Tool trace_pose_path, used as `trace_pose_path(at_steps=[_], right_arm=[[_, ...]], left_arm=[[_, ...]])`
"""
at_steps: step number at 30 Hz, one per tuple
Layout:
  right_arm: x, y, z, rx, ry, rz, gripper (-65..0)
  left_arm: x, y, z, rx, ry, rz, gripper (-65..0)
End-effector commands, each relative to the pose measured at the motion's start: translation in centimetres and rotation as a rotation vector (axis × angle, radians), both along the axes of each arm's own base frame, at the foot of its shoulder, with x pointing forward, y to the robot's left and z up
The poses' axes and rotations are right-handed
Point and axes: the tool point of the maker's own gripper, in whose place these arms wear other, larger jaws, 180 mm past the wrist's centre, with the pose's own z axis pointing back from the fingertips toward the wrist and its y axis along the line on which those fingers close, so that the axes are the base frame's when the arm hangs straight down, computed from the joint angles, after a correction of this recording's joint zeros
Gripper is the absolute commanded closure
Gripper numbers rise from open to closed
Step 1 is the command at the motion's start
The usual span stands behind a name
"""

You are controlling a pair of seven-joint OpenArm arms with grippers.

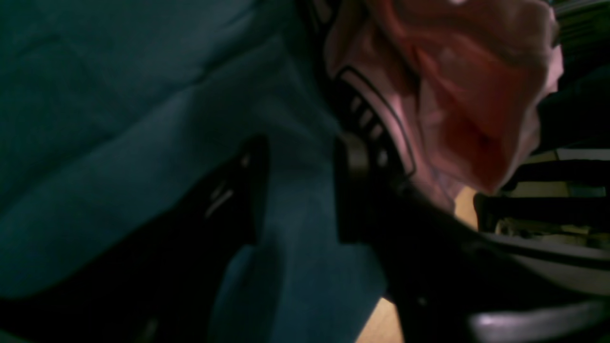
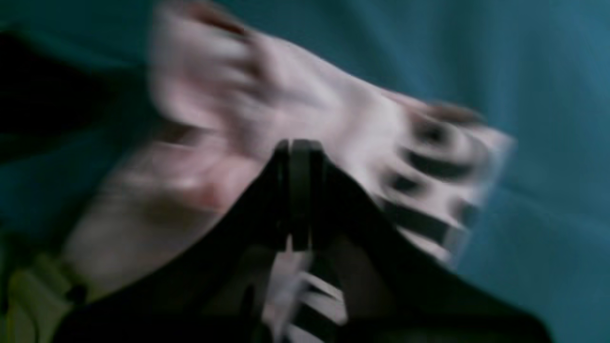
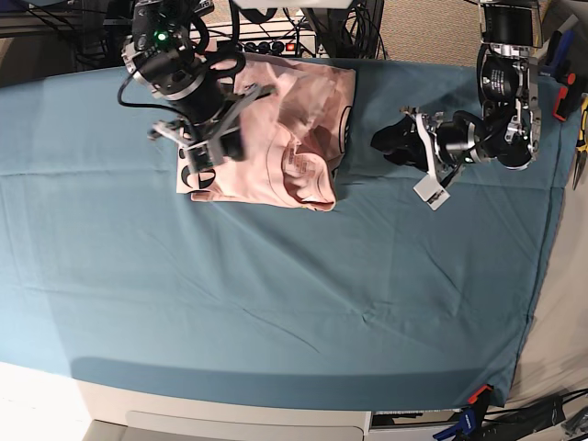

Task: Fold the T-shirt properly
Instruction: 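Pinch the stack edge with the right gripper and flip it over, then open the right gripper and withdraw it beside the folded shirt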

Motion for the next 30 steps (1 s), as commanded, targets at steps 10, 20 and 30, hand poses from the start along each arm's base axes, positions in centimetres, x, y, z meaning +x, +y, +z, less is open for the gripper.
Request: trace_pose_path(at_steps=[10, 20, 30], right_arm=[[-0.4, 1.1, -3.1, 0.031, 0.084, -0.011, 0.0], [-3.6, 10.6, -2.6, 0.098, 0.106, 0.343, 0.0], [-7.6, 16.3, -1.5, 0.161, 0.116, 0.635, 0.0]], left_arm=[[0.9, -0.1, 1.3, -0.028, -0.049, 0.003, -24.1], [1.0, -0.1, 1.4, -0.032, -0.052, 0.006, -24.1], [1.0, -0.1, 1.4, -0.032, -0.052, 0.006, -24.1]])
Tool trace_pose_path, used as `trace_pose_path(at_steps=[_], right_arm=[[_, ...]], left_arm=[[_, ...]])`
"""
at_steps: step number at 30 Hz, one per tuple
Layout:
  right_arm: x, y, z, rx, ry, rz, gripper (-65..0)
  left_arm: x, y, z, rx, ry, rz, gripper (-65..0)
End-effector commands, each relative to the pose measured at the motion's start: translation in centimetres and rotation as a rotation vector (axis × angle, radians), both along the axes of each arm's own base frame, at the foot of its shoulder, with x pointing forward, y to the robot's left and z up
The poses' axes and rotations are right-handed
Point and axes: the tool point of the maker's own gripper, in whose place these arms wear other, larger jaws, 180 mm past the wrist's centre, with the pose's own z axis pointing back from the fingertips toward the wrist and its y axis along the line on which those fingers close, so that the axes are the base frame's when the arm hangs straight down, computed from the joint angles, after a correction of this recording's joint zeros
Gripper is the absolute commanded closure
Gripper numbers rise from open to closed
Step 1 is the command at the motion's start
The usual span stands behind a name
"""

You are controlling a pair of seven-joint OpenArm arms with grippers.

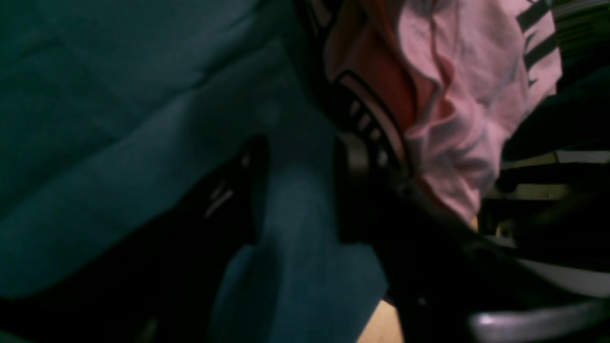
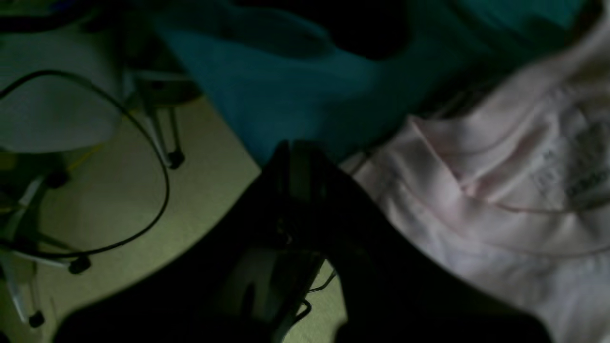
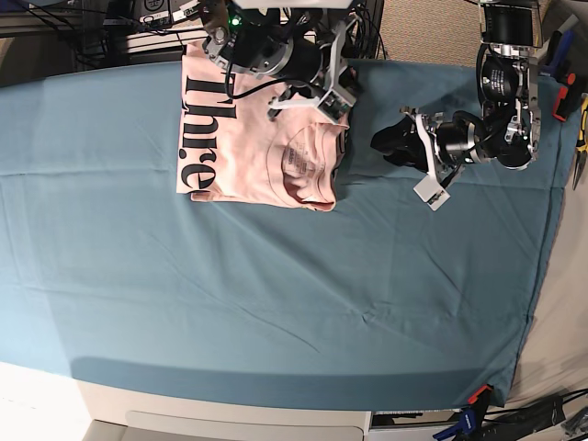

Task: Fold the T-shirt properly
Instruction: 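Open the right gripper and withdraw it beside the folded shirt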

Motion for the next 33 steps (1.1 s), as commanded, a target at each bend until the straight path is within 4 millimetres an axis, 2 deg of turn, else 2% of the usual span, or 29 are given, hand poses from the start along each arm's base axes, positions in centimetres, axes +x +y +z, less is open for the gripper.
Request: trace_pose_path(at_steps=[1, 6, 7, 10, 11, 15, 18, 20, 23, 26, 29, 31, 33], right_arm=[[0.5, 0.4, 1.1, 0.038, -0.031, -0.003, 0.0], [2.6, -1.2, 1.0, -0.041, -0.134, -0.047, 0.0], [3.0, -1.7, 0.9, -0.066, -0.151, -0.051, -3.1], [4.3, -3.1, 0.8, -0.109, -0.183, -0.09, -32.1], [5.1, -4.0, 0.8, -0.134, -0.2, -0.117, -36.7], [10.2, -10.8, 1.6, -0.219, -0.265, -0.398, -37.0], [11.9, -15.8, 2.1, -0.207, -0.258, -0.556, -37.3], [12.2, -19.5, 2.4, -0.22, -0.257, -0.646, -39.6], [12.2, -25.1, 3.2, -0.227, -0.267, -0.783, -39.7], [11.7, -29.4, 4.7, -0.179, -0.279, -0.897, -39.7], [11.5, -32.7, 4.9, -0.147, -0.271, -0.972, -39.7], [11.5, -34.3, 3.9, -0.112, -0.22, -1.009, -39.7], [11.8, -35.0, 2.0, -0.068, -0.133, -1.007, -39.7]], left_arm=[[0.9, -0.1, 1.3, -0.027, -0.048, 0.002, -24.0], [0.9, -0.1, 1.3, -0.026, -0.048, 0.001, -24.0], [0.9, 0.0, 1.2, -0.021, -0.048, 0.001, -24.1], [0.9, 0.1, 1.1, -0.012, -0.048, 0.001, -24.0], [0.9, 0.1, 1.1, -0.013, -0.048, 0.002, -24.1], [0.9, 0.1, 1.1, -0.012, -0.047, 0.001, -24.0], [0.9, 0.1, 1.1, -0.011, -0.047, 0.001, -24.1], [0.9, 0.1, 1.1, -0.011, -0.047, 0.001, -24.0], [0.9, 0.1, 1.1, -0.012, -0.048, 0.002, -24.1], [1.0, 0.0, 1.2, -0.016, -0.051, 0.005, -24.0], [1.0, 0.1, 1.2, -0.015, -0.051, 0.005, -24.1], [1.0, 0.1, 1.2, -0.014, -0.051, 0.004, -24.0], [1.0, 0.1, 1.1, -0.008, -0.051, 0.005, -24.0]])
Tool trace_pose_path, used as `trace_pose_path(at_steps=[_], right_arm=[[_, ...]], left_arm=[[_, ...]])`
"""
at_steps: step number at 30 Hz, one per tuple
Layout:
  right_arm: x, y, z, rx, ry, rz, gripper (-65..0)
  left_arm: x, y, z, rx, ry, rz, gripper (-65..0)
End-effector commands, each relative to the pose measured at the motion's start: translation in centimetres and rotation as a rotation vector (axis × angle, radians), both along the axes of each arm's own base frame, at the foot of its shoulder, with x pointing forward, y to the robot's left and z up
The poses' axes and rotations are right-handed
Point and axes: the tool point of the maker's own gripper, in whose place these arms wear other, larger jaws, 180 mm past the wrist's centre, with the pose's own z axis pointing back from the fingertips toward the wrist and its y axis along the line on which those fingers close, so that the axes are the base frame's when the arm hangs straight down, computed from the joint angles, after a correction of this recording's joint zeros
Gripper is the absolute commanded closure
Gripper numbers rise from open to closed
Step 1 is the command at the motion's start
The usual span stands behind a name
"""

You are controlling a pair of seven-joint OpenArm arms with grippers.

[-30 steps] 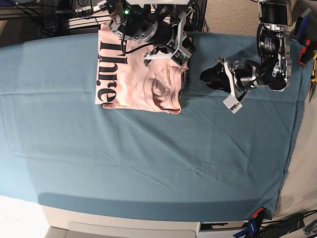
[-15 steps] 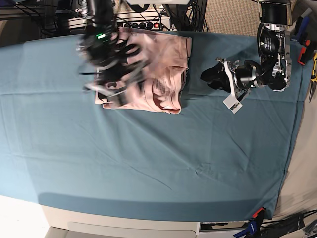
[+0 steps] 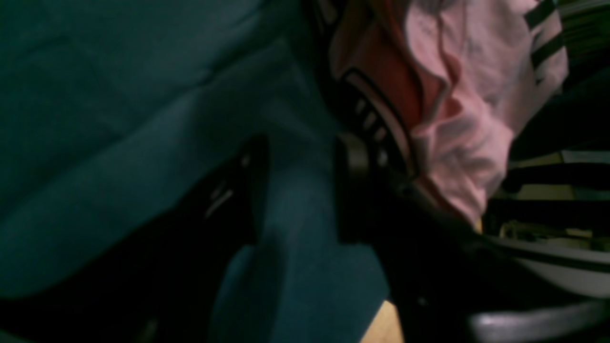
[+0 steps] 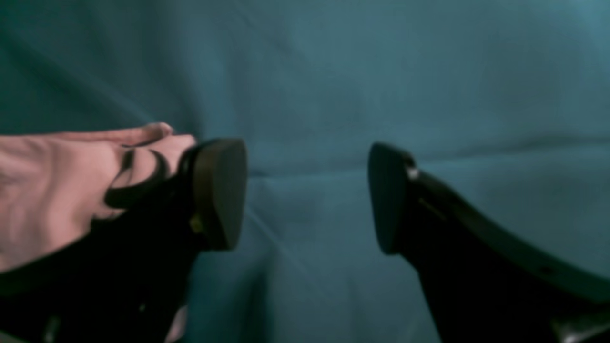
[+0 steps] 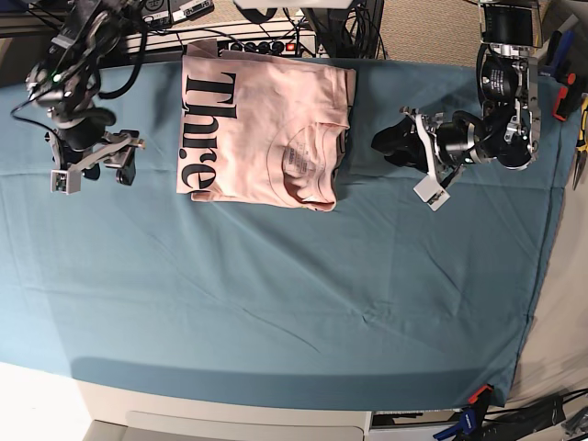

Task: Fold the T-shirt properly
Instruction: 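Open the right gripper and withdraw it beside the folded shirt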

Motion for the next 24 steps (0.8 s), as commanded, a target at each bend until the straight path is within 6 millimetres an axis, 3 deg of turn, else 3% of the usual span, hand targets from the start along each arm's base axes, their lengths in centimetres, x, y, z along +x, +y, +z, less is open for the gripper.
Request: trace_pose_path(at_steps=[1, 6, 16, 24], right_arm=[[1.0, -0.3, 0.2, 0.025, -0.02, 0.017, -39.7], [2.3, 1.8, -2.7, 0.28, 0.047, 0.131, -39.7], [3.6, 4.3, -1.2, 0.428, -0.023, 0.248, -39.7], [3.5, 4.6, -1.5, 0.428, -0.013, 0.256, -39.7]], left_arm=[[0.9, 0.0, 1.1, -0.016, -0.046, 0.001, -24.1], [0.9, 0.1, 1.0, -0.008, -0.046, 0.001, -24.1], [0.8, 0.3, 0.7, 0.007, -0.041, 0.002, -24.1], [0.9, 0.3, 0.8, 0.002, -0.047, 0.005, -24.1]])
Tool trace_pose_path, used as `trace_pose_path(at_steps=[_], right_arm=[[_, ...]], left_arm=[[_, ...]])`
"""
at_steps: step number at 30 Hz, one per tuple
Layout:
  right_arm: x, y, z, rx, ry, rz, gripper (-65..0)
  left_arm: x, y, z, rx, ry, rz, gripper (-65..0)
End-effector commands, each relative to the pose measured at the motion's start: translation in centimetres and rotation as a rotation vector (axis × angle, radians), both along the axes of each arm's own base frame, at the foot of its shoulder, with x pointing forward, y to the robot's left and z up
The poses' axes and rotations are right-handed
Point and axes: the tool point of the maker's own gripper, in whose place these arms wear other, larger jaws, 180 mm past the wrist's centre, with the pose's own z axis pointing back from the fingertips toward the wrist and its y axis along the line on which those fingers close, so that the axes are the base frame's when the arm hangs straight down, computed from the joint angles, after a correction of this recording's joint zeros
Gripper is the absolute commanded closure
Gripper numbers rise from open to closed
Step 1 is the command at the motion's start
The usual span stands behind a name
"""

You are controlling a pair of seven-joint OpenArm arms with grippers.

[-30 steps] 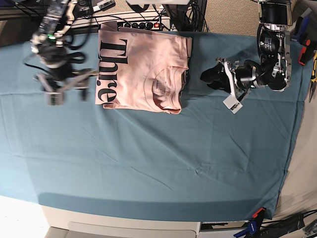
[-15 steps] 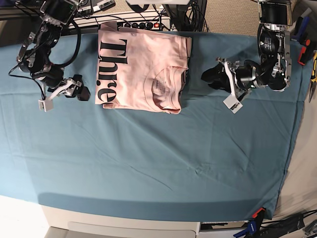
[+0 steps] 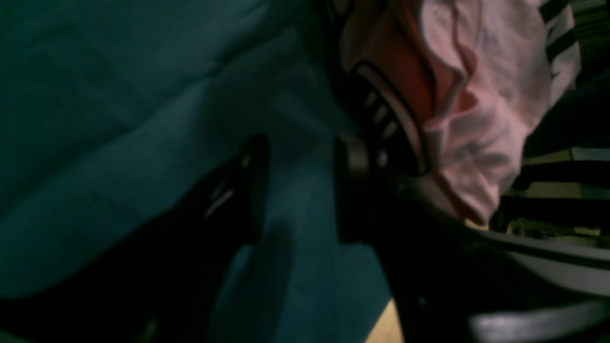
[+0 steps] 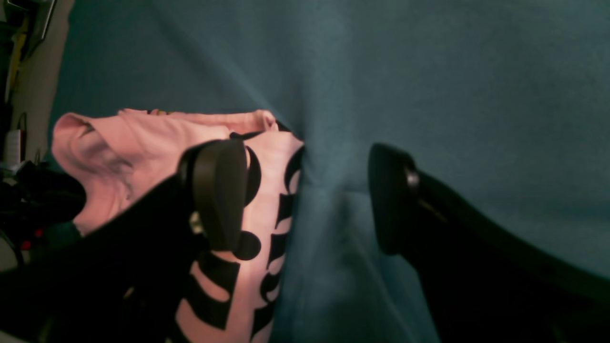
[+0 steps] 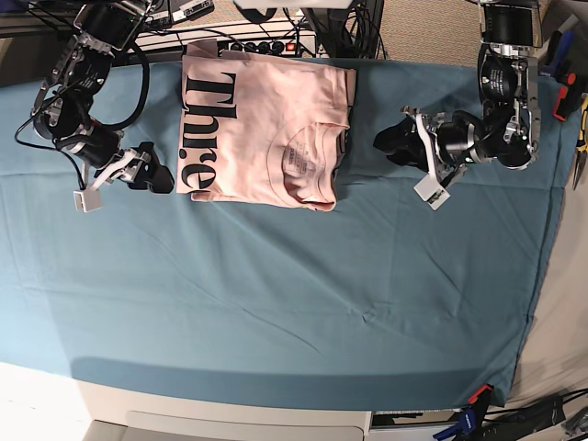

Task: Fold the T-shirt properly
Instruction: 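Open the right gripper and withdraw it beside the folded shirt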

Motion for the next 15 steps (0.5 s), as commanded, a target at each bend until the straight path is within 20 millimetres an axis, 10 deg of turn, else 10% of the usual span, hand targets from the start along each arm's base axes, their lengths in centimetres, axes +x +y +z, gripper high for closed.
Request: trace_pose_path(at_steps=[1, 7, 15], right_arm=[[0.9, 0.0, 1.0, -0.001, -0.043, 0.008, -39.7], [1.1, 3.1, -1.6, 0.059, 0.038, 0.091, -39.7], [2.8, 3.7, -0.4, 0.07, -0.003, 0.108, -39.7]], left_arm=[[0.9, 0.0, 1.2, -0.025, -0.048, 0.004, -24.1], [1.0, -0.1, 1.2, -0.027, -0.049, 0.005, -24.1], [1.0, -0.1, 1.3, -0.027, -0.049, 0.005, -24.1]])
